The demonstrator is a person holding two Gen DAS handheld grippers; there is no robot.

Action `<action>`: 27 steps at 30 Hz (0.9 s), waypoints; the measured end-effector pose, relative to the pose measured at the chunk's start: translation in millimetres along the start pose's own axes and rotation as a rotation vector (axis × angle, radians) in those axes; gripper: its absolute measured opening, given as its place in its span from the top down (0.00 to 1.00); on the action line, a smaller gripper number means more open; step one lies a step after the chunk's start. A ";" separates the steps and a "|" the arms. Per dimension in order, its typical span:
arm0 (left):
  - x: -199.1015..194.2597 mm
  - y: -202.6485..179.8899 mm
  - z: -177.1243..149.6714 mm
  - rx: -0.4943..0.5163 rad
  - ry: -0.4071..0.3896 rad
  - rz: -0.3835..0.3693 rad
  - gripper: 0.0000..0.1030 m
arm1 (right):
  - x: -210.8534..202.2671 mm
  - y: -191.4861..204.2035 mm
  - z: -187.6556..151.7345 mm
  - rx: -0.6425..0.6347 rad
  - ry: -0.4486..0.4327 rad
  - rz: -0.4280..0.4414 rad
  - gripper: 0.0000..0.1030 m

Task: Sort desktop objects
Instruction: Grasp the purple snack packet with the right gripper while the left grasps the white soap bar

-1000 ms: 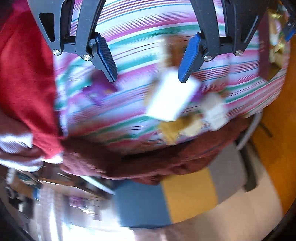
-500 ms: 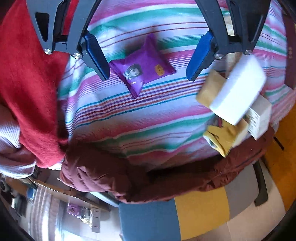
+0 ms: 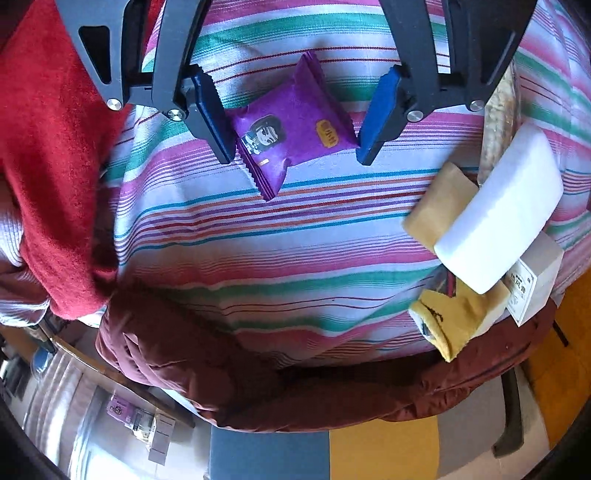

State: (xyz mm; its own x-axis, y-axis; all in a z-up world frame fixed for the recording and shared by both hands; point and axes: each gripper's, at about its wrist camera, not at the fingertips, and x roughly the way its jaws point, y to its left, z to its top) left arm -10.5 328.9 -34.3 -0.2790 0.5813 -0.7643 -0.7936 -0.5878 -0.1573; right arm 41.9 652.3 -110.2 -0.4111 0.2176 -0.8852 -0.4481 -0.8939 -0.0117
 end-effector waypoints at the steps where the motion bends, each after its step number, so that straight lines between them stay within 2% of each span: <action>1: 6.0 -6.4 6.0 0.016 0.004 -0.012 0.43 | -0.4 0.6 -0.3 -0.004 0.002 0.000 0.38; 9: 57.3 -52.3 46.9 0.146 0.043 -0.071 0.43 | -7.3 -5.7 0.6 0.034 0.002 0.009 0.40; 12: 78.3 -69.1 63.2 0.185 0.065 -0.084 0.38 | -8.8 -6.3 5.3 0.055 -0.015 0.024 0.40; 13: 82.4 -71.6 66.8 0.193 0.063 -0.082 0.34 | -10.7 -7.0 5.8 0.059 -0.023 0.029 0.40; 14: 89.2 -75.3 71.6 0.202 0.073 -0.077 0.29 | -12.2 -7.2 6.1 0.061 -0.027 0.032 0.40; 19: 118.9 -86.2 89.2 0.213 0.115 -0.055 0.22 | -16.0 -9.6 4.3 0.076 -0.039 0.048 0.40; 27: 158.0 -99.2 94.1 0.290 0.176 0.034 0.22 | -16.2 -12.5 13.0 0.089 -0.065 0.057 0.40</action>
State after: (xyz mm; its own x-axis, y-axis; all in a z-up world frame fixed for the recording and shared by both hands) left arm -26.8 532.0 -80.6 -0.2309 0.4433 -0.8662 -0.9132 -0.4059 0.0357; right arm 43.8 665.0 -89.6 -0.4871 0.1946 -0.8514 -0.4900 -0.8679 0.0820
